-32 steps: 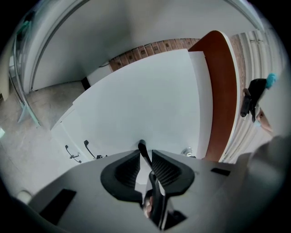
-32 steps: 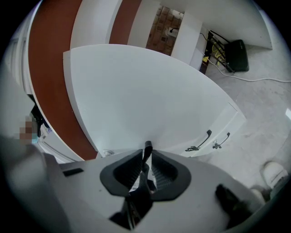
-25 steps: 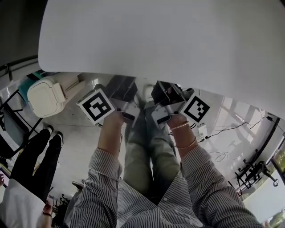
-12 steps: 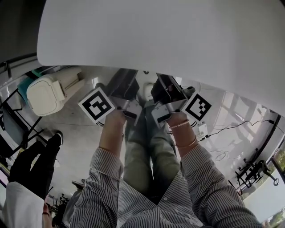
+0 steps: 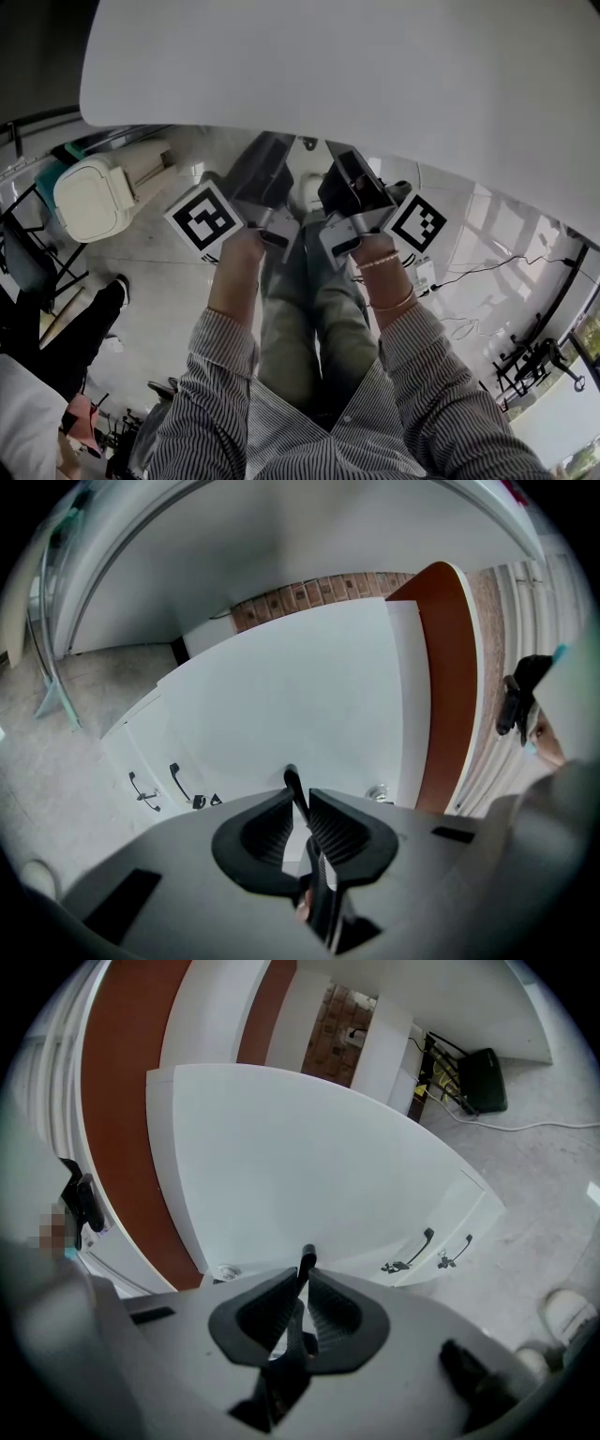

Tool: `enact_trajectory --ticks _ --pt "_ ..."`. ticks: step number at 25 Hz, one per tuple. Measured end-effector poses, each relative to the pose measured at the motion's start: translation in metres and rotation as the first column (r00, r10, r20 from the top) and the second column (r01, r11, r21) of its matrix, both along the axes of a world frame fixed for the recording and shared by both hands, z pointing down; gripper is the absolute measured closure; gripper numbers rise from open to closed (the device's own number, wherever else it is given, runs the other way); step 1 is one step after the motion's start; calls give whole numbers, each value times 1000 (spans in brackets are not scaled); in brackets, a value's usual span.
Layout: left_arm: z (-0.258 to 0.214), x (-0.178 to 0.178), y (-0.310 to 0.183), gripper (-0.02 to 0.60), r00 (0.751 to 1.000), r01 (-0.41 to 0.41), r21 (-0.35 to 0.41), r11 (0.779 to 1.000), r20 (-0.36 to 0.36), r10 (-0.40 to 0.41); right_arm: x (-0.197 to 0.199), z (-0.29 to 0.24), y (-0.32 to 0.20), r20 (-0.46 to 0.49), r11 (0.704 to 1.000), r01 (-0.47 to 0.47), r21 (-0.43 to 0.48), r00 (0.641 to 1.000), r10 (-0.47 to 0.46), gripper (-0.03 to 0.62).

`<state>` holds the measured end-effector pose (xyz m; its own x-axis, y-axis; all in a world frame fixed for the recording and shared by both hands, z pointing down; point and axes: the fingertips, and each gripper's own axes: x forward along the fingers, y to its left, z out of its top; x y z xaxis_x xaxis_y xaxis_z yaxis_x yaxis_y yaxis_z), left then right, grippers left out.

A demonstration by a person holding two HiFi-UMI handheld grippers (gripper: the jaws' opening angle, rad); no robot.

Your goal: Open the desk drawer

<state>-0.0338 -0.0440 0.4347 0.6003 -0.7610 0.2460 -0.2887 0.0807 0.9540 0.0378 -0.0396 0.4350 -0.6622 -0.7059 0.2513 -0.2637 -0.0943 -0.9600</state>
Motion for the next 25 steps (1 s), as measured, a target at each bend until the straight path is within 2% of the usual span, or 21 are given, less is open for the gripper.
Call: enact_trajectory --ticks 12,16,25 --pt "4 -8 24 522 1000 5 -11 1000 1 -5 -9 3 22 17 1000 14 -5 1000 -13 551" --pt "4 -7 28 525 1000 14 -26 1000 -23 -15 -8 4 26 27 1000 16 -15 1000 -15 551" --pt "0 -6 51 526 1000 -14 -41 999 -18 13 -8 -1 48 24 999 24 -23 999 -24 551"
